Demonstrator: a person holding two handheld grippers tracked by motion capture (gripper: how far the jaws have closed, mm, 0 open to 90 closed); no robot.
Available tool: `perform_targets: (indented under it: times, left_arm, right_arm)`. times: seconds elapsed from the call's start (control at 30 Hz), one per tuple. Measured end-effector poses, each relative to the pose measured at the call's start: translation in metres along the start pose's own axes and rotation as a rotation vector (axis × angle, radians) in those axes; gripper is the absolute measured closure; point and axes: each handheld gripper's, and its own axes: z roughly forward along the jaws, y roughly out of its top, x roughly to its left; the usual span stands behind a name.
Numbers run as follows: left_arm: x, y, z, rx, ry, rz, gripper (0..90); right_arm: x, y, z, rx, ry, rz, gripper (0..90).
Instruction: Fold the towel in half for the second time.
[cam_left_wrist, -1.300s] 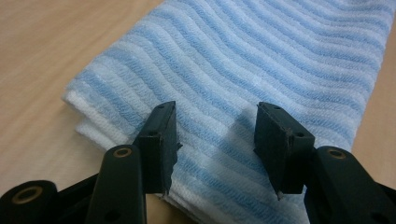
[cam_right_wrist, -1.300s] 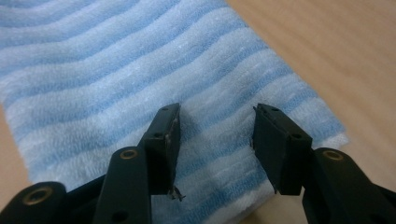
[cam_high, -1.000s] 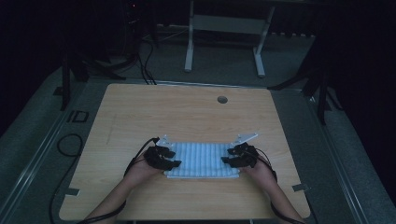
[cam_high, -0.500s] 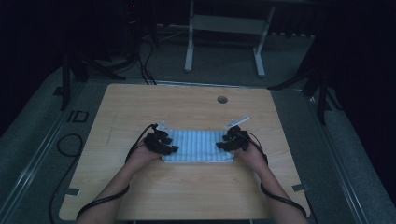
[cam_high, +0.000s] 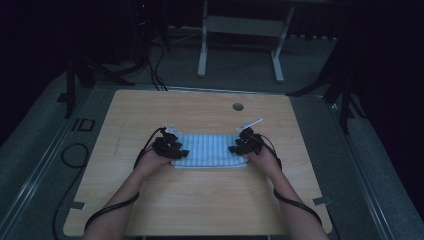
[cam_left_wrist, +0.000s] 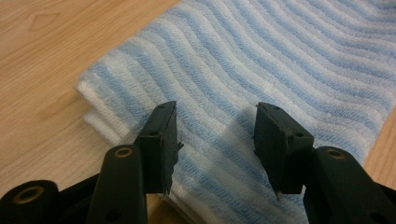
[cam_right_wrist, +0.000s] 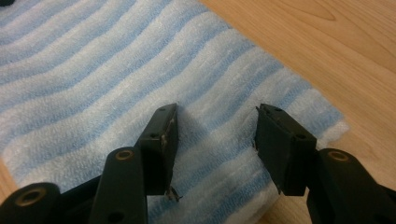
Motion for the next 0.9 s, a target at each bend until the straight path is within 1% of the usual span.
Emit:
perform_targets:
  times: [0.2, 0.27, 0.3, 0.37, 0.43, 0.47, 0.53, 0.57, 0.63, 0.67, 0.7, 0.73, 0.77, 0.83, 0.9]
  left_arm:
    - [0.000, 0.002, 0.000, 0.003, 0.009, -0.003, 48.6]
    - [-0.001, 0.003, -0.003, -0.009, 0.003, -0.015, 45.0]
    - [-0.001, 0.003, -0.005, -0.011, 0.003, -0.018, 43.9]
    - [-0.002, 0.003, -0.009, -0.028, -0.005, -0.033, 38.5]
    - [-0.003, 0.003, -0.012, -0.036, -0.011, -0.037, 35.1]
    - [-0.004, 0.002, -0.014, -0.044, -0.017, -0.029, 30.1]
    - [-0.005, 0.001, -0.016, -0.052, -0.028, -0.037, 25.8]
    - [-0.006, 0.000, -0.017, -0.062, -0.025, -0.041, 22.7]
    - [-0.008, -0.002, -0.018, -0.069, 0.001, -0.037, 15.3]
    - [-0.009, -0.003, -0.019, -0.071, 0.005, -0.037, 14.5]
    - [-0.010, -0.004, -0.019, -0.071, 0.009, -0.032, 13.9]
    - [-0.011, -0.005, -0.020, -0.074, 0.022, -0.023, 12.8]
    - [-0.012, -0.006, -0.020, -0.074, 0.026, -0.019, 11.2]
    - [-0.012, -0.009, -0.023, -0.089, 0.034, -0.027, 7.7]
    - [-0.012, -0.013, -0.025, -0.101, 0.050, -0.034, 6.2]
  right_arm:
    - [0.001, 0.000, -0.001, -0.002, 0.000, -0.001, 47.4]
    - [0.002, 0.001, -0.002, 0.001, 0.000, 0.003, 45.8]
    - [0.002, 0.002, -0.005, -0.006, 0.004, 0.005, 43.8]
    - [0.003, 0.003, -0.009, -0.019, 0.002, 0.012, 41.2]
    - [0.003, 0.003, -0.015, -0.046, 0.008, 0.020, 37.8]
    - [0.003, 0.003, -0.017, -0.061, 0.014, 0.029, 36.3]
    - [0.004, 0.003, -0.023, -0.091, 0.024, 0.043, 30.8]
    - [0.005, 0.002, -0.024, -0.099, 0.024, 0.041, 26.6]
    - [0.008, 0.000, -0.028, -0.114, 0.021, 0.013, 20.4]
    - [0.009, -0.001, -0.029, -0.118, 0.038, 0.007, 18.9]
    - [0.010, -0.003, -0.029, -0.116, 0.036, -0.001, 18.1]
    - [0.011, -0.005, -0.030, -0.115, 0.034, -0.013, 15.6]
    - [0.012, -0.006, -0.030, -0.114, 0.039, -0.021, 14.4]
    - [0.012, -0.011, -0.031, -0.120, 0.050, -0.018, 14.3]
    - [0.013, -0.015, -0.032, -0.128, 0.040, -0.022, 13.9]
